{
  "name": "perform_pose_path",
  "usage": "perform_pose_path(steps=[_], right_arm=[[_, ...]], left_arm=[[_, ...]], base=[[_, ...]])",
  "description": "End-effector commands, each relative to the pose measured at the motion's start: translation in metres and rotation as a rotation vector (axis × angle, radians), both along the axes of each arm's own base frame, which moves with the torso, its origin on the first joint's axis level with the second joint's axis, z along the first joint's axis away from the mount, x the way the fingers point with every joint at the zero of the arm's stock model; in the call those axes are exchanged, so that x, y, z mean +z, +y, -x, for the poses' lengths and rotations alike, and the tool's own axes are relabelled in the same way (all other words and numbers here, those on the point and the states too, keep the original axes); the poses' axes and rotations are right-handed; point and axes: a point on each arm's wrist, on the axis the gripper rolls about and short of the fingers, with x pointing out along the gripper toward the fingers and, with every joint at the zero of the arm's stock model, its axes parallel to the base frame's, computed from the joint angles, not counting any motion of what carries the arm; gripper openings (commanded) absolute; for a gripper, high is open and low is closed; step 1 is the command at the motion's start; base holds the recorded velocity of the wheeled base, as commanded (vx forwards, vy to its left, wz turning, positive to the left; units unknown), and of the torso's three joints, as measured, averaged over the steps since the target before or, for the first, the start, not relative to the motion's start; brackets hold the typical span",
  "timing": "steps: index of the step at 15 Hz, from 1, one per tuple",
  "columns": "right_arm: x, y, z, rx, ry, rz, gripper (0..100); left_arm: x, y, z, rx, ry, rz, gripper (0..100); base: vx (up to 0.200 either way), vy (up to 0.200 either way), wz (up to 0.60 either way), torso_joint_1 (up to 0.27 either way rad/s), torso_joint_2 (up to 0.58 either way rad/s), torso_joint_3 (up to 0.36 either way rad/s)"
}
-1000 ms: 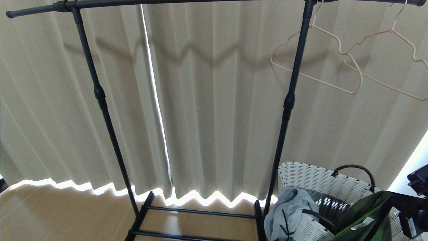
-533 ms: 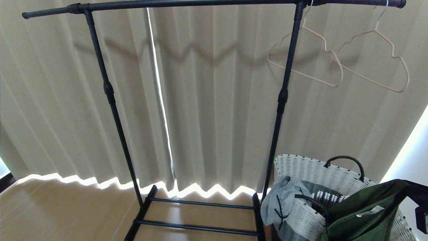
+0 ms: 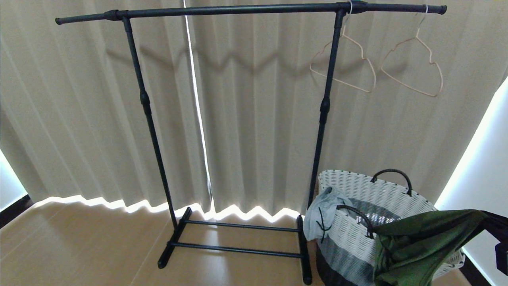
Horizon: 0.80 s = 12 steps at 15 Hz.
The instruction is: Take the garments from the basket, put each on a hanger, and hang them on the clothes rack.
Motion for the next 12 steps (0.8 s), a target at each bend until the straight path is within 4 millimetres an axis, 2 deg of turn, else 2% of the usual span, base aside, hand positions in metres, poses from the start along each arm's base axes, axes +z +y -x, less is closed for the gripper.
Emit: perform_pose_path(steps=[1, 6, 12], right_arm=[[0.0, 0.0, -0.001, 0.005, 0.002, -0.001, 0], [0.0, 0.003, -0.003, 0.039, 0.008, -0.003, 0], [0.002, 0.022, -0.016, 0.197, 0.022, -0.012, 0]], left_arm=[[0.0, 0.0, 0.0, -0.001, 0.0, -0.003, 100], [0.0, 0.0, 0.0, -0.001, 0.002, -0.01, 100], [0.0, 0.0, 0.0, -0.001, 0.006, -0.049, 100]], base=[[0.0, 0.0, 0.0, 0.0, 0.0, 0.0], [0.0, 0.0, 0.0, 0.0, 0.0, 0.0], [0.0, 0.0, 0.0, 0.0, 0.0, 0.0]])
